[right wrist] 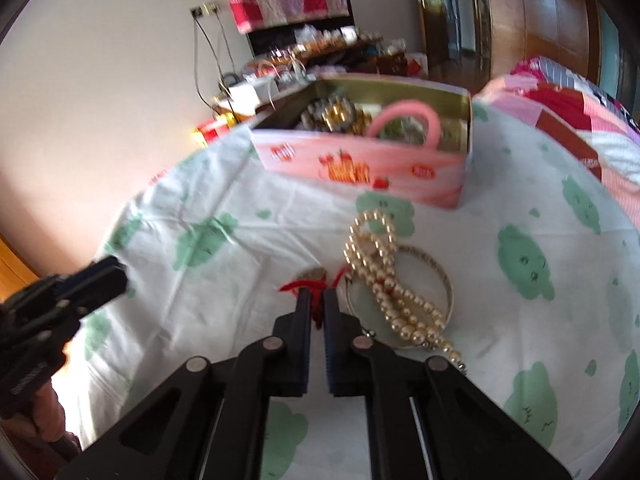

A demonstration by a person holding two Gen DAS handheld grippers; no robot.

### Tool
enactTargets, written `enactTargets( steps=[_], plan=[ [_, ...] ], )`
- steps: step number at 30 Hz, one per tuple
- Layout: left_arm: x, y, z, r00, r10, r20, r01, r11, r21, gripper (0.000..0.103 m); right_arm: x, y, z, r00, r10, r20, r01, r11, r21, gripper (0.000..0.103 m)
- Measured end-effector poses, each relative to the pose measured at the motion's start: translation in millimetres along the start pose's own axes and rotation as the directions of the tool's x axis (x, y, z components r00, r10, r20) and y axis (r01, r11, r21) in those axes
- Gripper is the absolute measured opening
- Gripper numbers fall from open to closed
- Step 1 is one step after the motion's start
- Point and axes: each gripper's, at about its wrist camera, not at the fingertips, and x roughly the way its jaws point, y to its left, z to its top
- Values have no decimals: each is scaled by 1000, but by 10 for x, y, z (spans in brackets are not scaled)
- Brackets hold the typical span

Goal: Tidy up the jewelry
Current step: 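Grasp the coin pendant with red tassel with the right gripper, then carry the ring and coin pendant into the tin and open both grippers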

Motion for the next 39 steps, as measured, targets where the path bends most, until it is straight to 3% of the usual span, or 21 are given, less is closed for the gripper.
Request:
enactTargets(
  steps=[11, 13, 17, 18, 19, 20, 22, 27, 28, 31, 35, 39],
  plan=[
    [43, -75, 160, 1000, -14, 25, 14, 1000, 8, 19, -537, -26, 328, 979, 76, 189, -80, 997, 13, 9],
    [44, -87, 177, 999, -18, 28, 18, 1000, 10, 19, -551, -72, 376, 979, 101, 178, -106, 994, 20, 9],
    [61, -96, 175, 1000, -15, 22, 15, 1000, 19, 19, -383, -81, 257, 981, 185, 59, -187, 982, 28, 13],
    [67, -101, 168, 1000, -16, 20, 15, 1000, 19, 19, -349, -62, 199, 983, 182, 34, -183, 983, 17, 16],
    [76, -98, 163, 1000, -17, 16, 16, 1000, 18, 19, -312, -40, 124, 986, 165, 7, -165, 986, 3, 30],
    [84, -97, 159, 1000, -16, 13, 16, 1000, 17, 19, -258, -3, 30, 990, 136, -24, -136, 990, -19, 50],
    [98, -98, 146, 1000, -16, 5, 16, 1000, 16, 19, -202, 38, -106, 994, 97, -57, -100, 994, -52, 62],
    [80, -112, 136, 1000, -17, 5, 17, 1000, 18, 19, -103, 110, -367, 989, 31, -142, -49, 991, -127, 61],
    [77, -113, 133, 1000, -18, 6, 18, 1000, 16, 19, -115, 118, -395, 991, 14, -130, -34, 989, -146, 55],
    [70, -123, 131, 1000, -19, 5, 19, 1000, 19, 19, -106, 154, -416, 991, -70, -114, 45, 976, -214, 11],
    [36, -124, 133, 1000, -18, 11, 18, 1000, 22, 19, -120, 3, -370, 993, -25, -117, 7, 989, -148, 9],
    [37, -110, 141, 1000, -20, 15, 19, 1000, 11, 19, -300, -123, -217, 995, 80, -52, -83, 996, -42, 9]
  ],
)
